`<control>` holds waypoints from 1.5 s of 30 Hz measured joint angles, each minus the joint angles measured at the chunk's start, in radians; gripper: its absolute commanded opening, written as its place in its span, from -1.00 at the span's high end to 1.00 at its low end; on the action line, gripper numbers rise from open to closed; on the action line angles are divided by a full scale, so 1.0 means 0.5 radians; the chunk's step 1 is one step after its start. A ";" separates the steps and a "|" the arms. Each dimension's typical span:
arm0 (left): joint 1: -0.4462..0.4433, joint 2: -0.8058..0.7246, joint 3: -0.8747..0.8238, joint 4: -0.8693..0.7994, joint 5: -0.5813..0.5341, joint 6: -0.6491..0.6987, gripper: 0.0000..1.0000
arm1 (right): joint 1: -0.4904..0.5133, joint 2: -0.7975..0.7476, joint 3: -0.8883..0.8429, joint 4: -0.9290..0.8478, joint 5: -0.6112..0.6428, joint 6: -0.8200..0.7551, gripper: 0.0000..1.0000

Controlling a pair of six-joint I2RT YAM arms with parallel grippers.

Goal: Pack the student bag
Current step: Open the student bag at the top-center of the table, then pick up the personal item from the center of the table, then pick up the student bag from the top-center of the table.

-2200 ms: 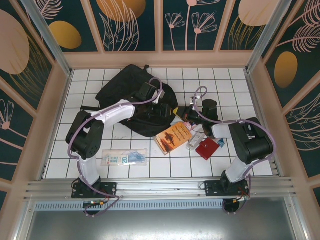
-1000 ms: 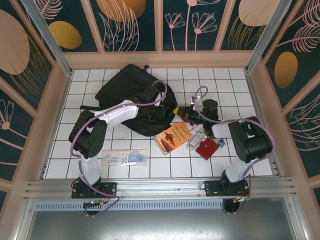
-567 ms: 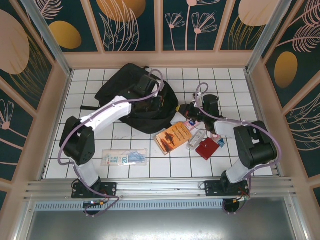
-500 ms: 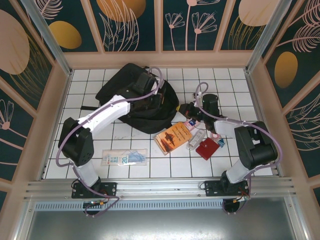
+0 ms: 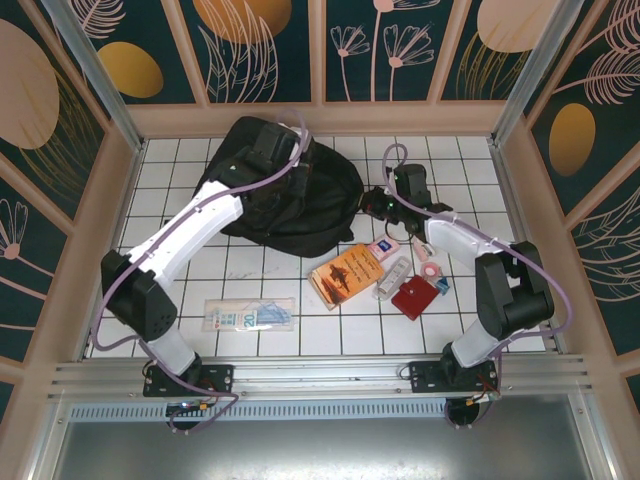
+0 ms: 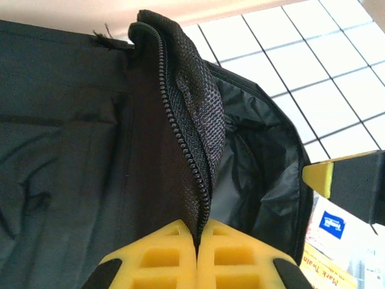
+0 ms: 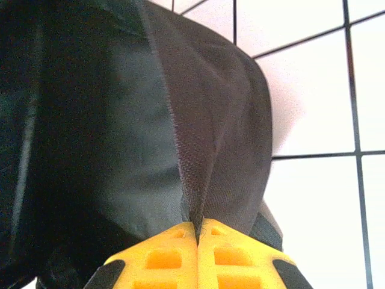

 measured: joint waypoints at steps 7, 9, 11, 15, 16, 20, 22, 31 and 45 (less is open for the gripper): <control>0.060 -0.137 -0.103 0.089 -0.087 -0.027 1.00 | 0.006 -0.078 0.144 -0.192 0.172 -0.103 -0.34; 0.089 -0.150 -0.195 0.159 -0.063 -0.056 1.00 | 0.007 -0.169 0.147 -0.274 0.217 -0.125 -0.34; 0.139 -0.152 -0.305 0.212 -0.026 -0.100 1.00 | 0.008 -0.261 0.145 -0.329 0.234 -0.137 -0.32; 0.290 -0.156 -0.507 0.350 0.130 -0.227 1.00 | 0.072 -0.457 0.075 -0.425 0.208 -0.187 -0.22; 0.327 -0.155 -0.537 0.380 0.173 -0.258 1.00 | 0.111 -0.485 0.056 -0.469 0.188 -0.188 -0.23; 0.410 -0.152 -0.579 0.481 0.321 -0.348 1.00 | 0.192 -0.529 -0.087 -0.593 0.165 -0.140 -0.34; 0.410 -0.137 -0.579 0.543 0.443 -0.386 1.00 | 0.119 -0.589 -0.245 -0.622 0.142 -0.051 -0.35; 0.395 -0.099 -0.741 0.780 0.753 -0.519 1.00 | -0.189 -0.630 -0.467 -0.935 0.185 0.221 -0.41; 0.394 -0.278 -0.801 0.772 0.677 -0.487 1.00 | -0.061 0.278 0.277 -1.256 0.310 0.892 -0.50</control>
